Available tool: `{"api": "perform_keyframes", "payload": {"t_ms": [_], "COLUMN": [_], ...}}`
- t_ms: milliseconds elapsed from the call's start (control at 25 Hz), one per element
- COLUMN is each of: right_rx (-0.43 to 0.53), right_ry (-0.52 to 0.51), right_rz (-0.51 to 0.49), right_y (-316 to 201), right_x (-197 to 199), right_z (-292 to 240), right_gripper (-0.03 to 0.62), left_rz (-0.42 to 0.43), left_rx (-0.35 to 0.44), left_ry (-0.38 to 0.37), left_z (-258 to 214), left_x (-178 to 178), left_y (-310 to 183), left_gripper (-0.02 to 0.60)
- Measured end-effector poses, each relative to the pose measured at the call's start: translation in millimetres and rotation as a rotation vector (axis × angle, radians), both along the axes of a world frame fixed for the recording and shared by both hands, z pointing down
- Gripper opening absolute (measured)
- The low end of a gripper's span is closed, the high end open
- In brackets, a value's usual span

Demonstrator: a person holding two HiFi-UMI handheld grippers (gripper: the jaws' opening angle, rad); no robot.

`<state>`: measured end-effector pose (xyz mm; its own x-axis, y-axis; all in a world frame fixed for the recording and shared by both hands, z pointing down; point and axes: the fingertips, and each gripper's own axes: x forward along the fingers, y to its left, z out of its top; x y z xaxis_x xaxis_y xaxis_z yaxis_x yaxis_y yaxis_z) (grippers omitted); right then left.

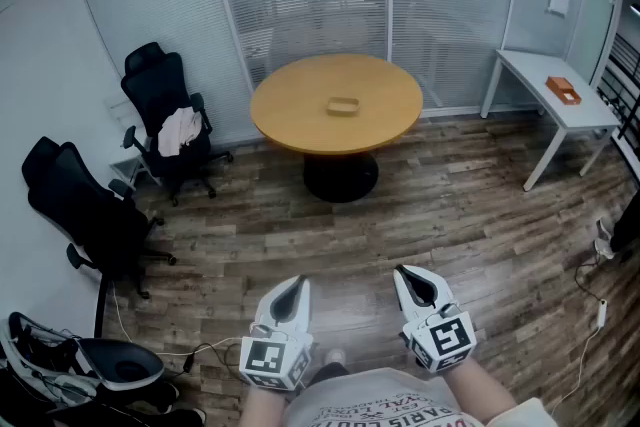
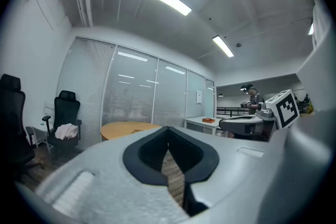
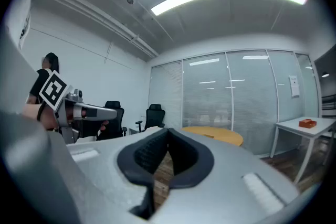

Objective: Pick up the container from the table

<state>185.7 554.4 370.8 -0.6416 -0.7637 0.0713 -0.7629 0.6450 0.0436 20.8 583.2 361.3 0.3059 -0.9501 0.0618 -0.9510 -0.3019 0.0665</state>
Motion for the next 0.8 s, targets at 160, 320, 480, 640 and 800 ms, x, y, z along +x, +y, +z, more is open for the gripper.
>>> {"api": "perform_keyframes", "payload": {"t_ms": [160,320,480,640,800], "right_rx": [-0.008,-0.034,-0.085,-0.118,-0.129], "right_ry": [0.001,-0.003,-0.017,-0.012,-0.012], "right_rz": [0.004,0.007,0.035,0.068,0.098], "right_y": [-8.4,-12.0,-23.6,-40.1,-61.4], "right_x": [-11.4,-17.1,-25.7,-39.2,-58.8], "right_z": [1.7,12.1,23.4,34.0,41.1], "right_gripper": [0.003,0.003,0.003,0.002,0.003], "left_rz": [0.006,0.016,0.031,0.035,0.046], "left_rx": [-0.006,-0.020,-0.036,-0.044,-0.043], "left_ry": [0.003,0.007,0.015,0.027,0.034], "left_z": [0.4,9.5,16.7,22.4,26.9], "left_x": [-10.1,-13.7,-24.0,-45.3,-71.6], "left_y": [-9.8,-15.8,-27.2,-44.1,-65.9], "left_gripper": [0.006,0.006,0.006,0.006,0.006]}}
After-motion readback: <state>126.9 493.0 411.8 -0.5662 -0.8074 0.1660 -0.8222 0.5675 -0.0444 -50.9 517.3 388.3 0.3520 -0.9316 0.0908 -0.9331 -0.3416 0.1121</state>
